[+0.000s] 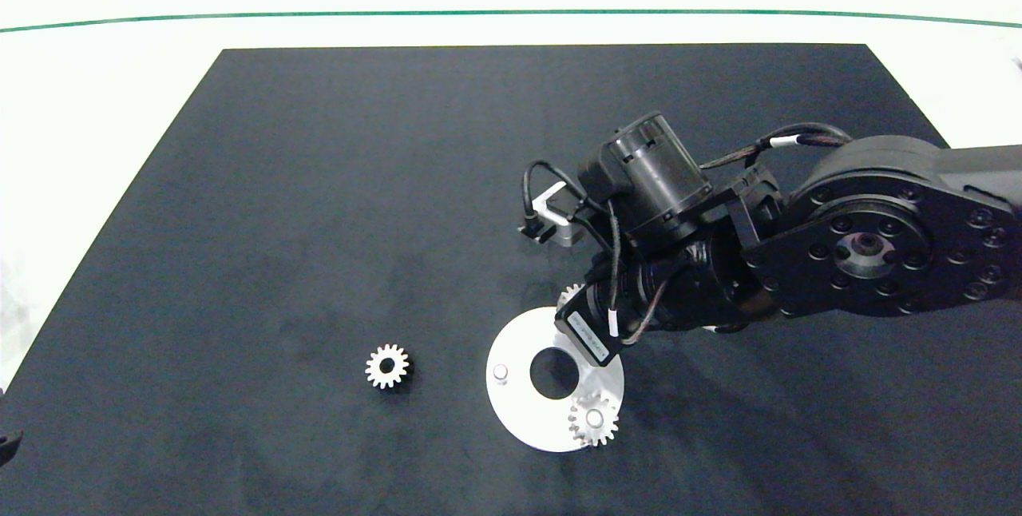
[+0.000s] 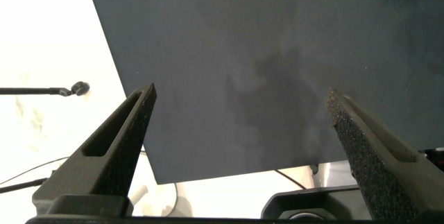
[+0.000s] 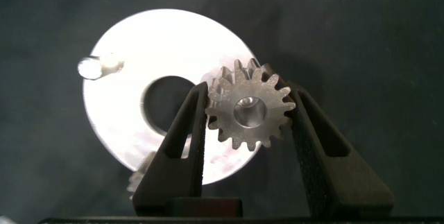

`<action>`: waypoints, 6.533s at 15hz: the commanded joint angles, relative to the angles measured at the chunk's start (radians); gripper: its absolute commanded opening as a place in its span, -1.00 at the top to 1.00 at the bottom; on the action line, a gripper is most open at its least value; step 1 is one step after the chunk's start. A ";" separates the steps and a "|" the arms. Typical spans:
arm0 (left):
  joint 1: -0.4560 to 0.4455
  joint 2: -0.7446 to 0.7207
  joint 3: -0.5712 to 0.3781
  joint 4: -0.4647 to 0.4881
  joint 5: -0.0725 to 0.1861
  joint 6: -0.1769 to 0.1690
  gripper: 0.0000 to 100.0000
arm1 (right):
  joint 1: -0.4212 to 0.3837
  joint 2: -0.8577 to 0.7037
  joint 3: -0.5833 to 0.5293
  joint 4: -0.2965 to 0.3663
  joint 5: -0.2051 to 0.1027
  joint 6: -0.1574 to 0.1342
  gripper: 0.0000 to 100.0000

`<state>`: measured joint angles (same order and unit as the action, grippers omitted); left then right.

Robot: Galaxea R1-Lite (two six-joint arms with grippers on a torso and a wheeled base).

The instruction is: Install three planetary gears onto the carrier pins

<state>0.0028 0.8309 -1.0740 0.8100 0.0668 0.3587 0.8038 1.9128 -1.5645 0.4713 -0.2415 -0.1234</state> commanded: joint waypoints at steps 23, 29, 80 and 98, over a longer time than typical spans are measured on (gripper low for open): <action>-0.001 -0.003 0.002 0.003 0.001 0.003 -1.00 | 0.006 0.032 -0.006 -0.002 -0.013 0.001 0.74; 0.000 -0.003 0.002 0.003 0.001 0.003 -1.00 | 0.009 0.014 0.015 -0.003 -0.015 0.002 0.74; -0.595 0.528 0.109 -0.391 0.039 -0.216 -1.00 | -0.118 -0.808 0.670 -0.310 -0.042 -0.035 -1.00; -0.731 0.702 0.057 -0.443 0.206 -0.182 -1.00 | -0.066 -0.860 0.673 -0.310 -0.042 -0.038 -1.00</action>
<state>-0.7234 1.5206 -1.0106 0.3645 0.2709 0.1764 0.7364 1.0594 -0.8889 0.1606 -0.2823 -0.1600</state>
